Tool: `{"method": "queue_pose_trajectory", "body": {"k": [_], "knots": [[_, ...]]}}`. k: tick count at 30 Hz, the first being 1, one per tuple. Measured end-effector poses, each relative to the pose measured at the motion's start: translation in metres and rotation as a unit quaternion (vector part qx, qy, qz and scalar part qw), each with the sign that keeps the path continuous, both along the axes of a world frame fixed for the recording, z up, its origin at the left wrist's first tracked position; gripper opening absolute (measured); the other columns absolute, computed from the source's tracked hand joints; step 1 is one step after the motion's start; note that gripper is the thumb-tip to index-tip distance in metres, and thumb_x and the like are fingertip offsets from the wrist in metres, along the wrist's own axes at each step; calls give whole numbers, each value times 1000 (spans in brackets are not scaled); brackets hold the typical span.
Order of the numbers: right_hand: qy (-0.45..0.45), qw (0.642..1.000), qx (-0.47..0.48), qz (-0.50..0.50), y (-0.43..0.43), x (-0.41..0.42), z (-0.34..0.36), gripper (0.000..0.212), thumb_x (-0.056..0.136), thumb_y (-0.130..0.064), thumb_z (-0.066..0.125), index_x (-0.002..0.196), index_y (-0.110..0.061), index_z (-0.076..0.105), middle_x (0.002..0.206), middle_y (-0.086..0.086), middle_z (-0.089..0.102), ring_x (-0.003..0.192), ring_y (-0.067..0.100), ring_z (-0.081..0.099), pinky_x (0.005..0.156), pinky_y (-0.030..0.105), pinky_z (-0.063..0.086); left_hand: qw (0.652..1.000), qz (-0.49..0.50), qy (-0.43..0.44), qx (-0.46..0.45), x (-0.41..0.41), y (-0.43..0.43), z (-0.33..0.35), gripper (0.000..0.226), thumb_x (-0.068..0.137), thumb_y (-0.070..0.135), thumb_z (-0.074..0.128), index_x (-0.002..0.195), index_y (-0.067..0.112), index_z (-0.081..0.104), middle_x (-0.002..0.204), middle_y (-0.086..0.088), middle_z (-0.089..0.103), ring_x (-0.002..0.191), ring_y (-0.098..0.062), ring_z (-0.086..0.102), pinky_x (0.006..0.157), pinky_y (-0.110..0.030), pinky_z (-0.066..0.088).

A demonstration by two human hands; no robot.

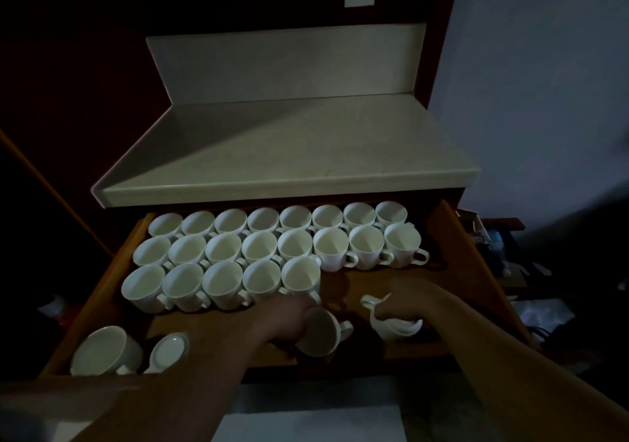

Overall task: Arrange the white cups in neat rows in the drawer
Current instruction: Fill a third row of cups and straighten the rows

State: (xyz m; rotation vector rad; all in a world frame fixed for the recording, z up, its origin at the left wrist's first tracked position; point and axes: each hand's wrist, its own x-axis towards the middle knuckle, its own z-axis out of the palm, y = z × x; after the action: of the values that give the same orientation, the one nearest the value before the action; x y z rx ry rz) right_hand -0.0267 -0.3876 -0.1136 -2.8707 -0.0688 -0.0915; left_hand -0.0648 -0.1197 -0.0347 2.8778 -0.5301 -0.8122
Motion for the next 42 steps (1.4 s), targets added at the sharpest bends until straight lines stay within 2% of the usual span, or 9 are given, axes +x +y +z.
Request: {"method": "queue_pose_trajectory", "body": {"k": [3, 6, 11, 19, 27, 32, 37, 40, 42], "knots": [[275, 960, 47, -3, 1, -10, 81, 28, 87, -51, 68, 93, -24, 65, 90, -8, 62, 90, 18, 64, 79, 26, 47, 998, 26, 16, -55, 3, -20, -7, 43, 95, 12, 63, 136, 25, 57, 134, -5, 62, 119, -24, 59, 84, -30, 43], [264, 964, 45, 7, 8, -13, 83, 44, 90, -50, 67, 122, -20, 65, 118, 1, 67, 115, 25, 63, 92, 35, 50, 997, 25, 21, -69, 7, -33, -12, 54, 93, 11, 64, 142, 31, 54, 136, -3, 63, 118, -23, 61, 85, -32, 49], [283, 957, 57, -21, 8, -12, 75, 61, 82, -51, 76, 127, -16, 55, 128, 5, 64, 110, 21, 62, 93, 36, 52, 999, 13, 24, -36, 14, -36, -19, 60, 89, 13, 72, 143, 32, 53, 137, -3, 62, 120, -25, 61, 95, -39, 52], [295, 953, 59, -38, 0, -14, 71, 129, 75, -17, 88, 163, -23, -6, 151, 18, 46, 127, 33, 58, 92, 40, 58, 997, 28, 5, -66, 7, -36, -15, 20, 100, 32, 55, 116, 22, 64, 119, -2, 68, 102, -18, 64, 94, -42, 53], [171, 962, 214, -14, 6, -22, 106, 93, 54, -56, 82, 136, -36, 41, 130, 4, 49, 109, 23, 55, 80, 36, 51, 948, 126, -151, -250, 11, -47, 19, 54, 82, 37, 72, 133, 38, 56, 122, 12, 65, 107, -8, 64, 88, -33, 57], [161, 953, 254, 48, 20, -28, 145, 92, 58, -60, 76, 142, -44, 42, 123, -8, 55, 103, 10, 57, 76, 28, 48, 933, 56, -132, -329, 11, -63, 33, 116, 68, 33, 92, 155, 47, 17, 162, 10, 15, 136, -13, 44, 104, -34, 49], [176, 944, 280, 14, 27, -25, 167, 87, 77, -49, 78, 150, -21, 39, 115, -4, 60, 92, 3, 57, 74, 28, 50, 919, 21, -226, -323, 7, -66, 28, 136, 57, 49, 95, 159, 40, 4, 166, 5, 11, 152, -19, 20, 115, -43, 39], [199, 939, 280, 20, 34, -25, 180, 29, 92, -43, 66, 102, -17, 60, 96, 0, 64, 80, 6, 58, 66, 28, 47, 908, 22, -257, -330, 3, -64, 32, 129, 61, 44, 94, 160, 34, 12, 164, 3, 18, 148, -18, 24, 116, -47, 38], [195, 938, 285, 37, 42, -25, 181, 29, 88, -51, 65, 91, -23, 63, 90, 0, 69, 80, 13, 66, 66, 30, 52, 901, 22, -277, -332, 3, -57, 36, 121, 62, 43, 94, 157, 34, 21, 159, 5, 24, 142, -17, 34, 110, -44, 43]]}}
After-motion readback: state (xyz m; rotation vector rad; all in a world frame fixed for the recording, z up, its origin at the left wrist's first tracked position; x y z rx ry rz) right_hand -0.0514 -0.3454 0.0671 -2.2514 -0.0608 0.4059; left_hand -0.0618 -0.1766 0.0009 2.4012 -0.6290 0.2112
